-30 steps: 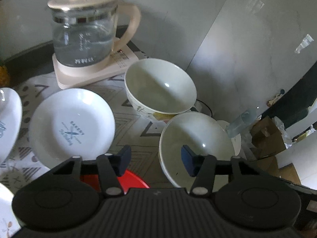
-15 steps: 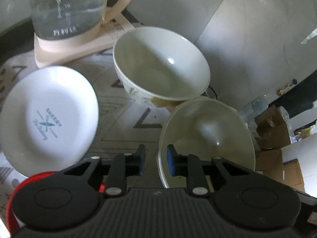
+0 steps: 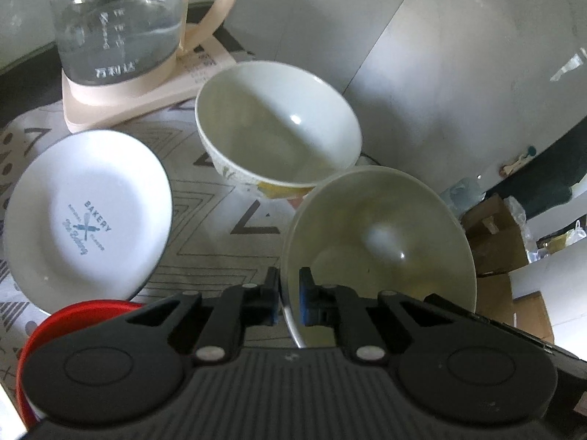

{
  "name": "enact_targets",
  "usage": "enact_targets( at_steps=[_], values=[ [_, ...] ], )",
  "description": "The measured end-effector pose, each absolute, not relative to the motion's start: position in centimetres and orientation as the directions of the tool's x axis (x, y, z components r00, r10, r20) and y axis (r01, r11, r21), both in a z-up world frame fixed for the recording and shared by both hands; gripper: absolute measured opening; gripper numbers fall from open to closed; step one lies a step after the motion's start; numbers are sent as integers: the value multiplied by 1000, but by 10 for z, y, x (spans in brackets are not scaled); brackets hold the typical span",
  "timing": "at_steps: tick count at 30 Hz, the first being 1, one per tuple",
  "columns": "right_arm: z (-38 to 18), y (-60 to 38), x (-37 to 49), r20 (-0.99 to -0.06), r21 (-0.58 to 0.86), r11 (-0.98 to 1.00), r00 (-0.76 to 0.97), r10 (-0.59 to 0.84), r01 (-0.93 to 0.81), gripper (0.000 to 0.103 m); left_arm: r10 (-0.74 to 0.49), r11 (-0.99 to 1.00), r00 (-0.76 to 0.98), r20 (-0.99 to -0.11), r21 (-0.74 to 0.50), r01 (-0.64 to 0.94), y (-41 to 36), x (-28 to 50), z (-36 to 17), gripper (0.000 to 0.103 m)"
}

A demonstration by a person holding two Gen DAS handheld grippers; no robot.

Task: Organize plates and bowls
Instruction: 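Lift the large white bowl with both grippers and lower it into the red bowl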

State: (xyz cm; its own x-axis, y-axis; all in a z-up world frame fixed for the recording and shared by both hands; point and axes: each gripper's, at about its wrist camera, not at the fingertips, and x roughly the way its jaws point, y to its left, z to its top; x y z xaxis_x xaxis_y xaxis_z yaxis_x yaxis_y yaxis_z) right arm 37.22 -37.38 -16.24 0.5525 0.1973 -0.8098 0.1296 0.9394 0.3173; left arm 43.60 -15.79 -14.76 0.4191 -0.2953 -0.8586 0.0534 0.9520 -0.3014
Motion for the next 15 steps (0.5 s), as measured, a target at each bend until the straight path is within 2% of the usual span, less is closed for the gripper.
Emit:
enact_targets(
  at_steps=[7, 15],
  values=[
    [-138, -370, 365, -783, 316, 943, 591, 196, 107, 16, -304, 944, 476, -825, -326, 38, -149, 426, -124, 5],
    [-118, -361, 360, -752, 317, 947, 624, 213, 59, 16, -292, 941, 526, -799, -338, 9, -135, 412, -101, 5]
  ],
)
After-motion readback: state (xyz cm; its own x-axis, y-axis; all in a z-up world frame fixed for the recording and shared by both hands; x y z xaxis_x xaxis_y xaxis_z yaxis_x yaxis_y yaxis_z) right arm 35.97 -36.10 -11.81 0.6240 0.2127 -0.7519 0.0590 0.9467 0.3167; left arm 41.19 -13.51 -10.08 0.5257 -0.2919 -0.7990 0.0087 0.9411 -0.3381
